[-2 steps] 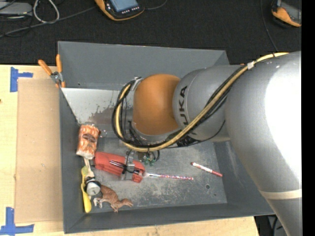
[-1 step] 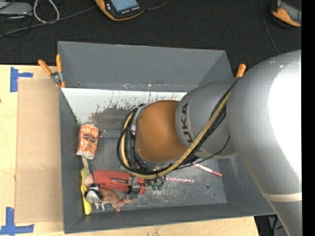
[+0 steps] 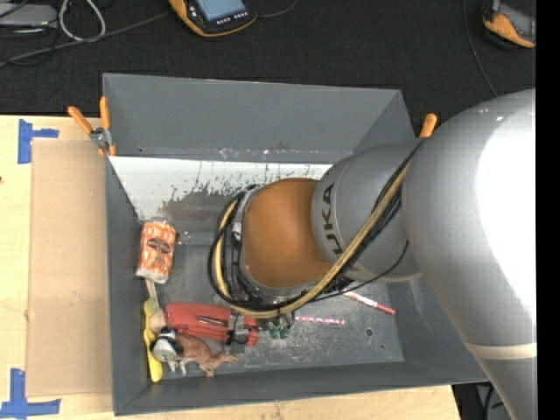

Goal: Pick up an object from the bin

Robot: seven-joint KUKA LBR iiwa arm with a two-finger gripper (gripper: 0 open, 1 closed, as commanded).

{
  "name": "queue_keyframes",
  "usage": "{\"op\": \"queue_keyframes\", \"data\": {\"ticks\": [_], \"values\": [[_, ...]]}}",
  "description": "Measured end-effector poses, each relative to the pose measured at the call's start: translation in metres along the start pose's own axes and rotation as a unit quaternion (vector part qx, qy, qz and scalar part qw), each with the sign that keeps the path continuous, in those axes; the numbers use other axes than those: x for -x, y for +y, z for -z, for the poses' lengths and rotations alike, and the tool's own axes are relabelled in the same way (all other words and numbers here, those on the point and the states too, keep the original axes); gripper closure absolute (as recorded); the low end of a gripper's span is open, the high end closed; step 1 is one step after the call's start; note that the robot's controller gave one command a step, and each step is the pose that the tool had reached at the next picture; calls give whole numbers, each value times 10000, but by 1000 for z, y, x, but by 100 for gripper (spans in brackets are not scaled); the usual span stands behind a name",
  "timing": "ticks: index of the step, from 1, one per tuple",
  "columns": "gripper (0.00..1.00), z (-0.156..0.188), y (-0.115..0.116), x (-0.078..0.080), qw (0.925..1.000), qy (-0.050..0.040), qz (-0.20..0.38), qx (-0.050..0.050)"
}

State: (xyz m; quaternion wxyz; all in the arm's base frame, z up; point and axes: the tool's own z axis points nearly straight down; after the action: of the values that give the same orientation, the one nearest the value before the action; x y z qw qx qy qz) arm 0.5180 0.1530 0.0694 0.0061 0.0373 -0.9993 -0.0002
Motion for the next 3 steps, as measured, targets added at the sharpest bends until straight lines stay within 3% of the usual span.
{"op": "queue_keyframes", "data": {"ticks": [3], "values": [[100, 9, 6, 9, 9999, 28, -116, -6]]}}
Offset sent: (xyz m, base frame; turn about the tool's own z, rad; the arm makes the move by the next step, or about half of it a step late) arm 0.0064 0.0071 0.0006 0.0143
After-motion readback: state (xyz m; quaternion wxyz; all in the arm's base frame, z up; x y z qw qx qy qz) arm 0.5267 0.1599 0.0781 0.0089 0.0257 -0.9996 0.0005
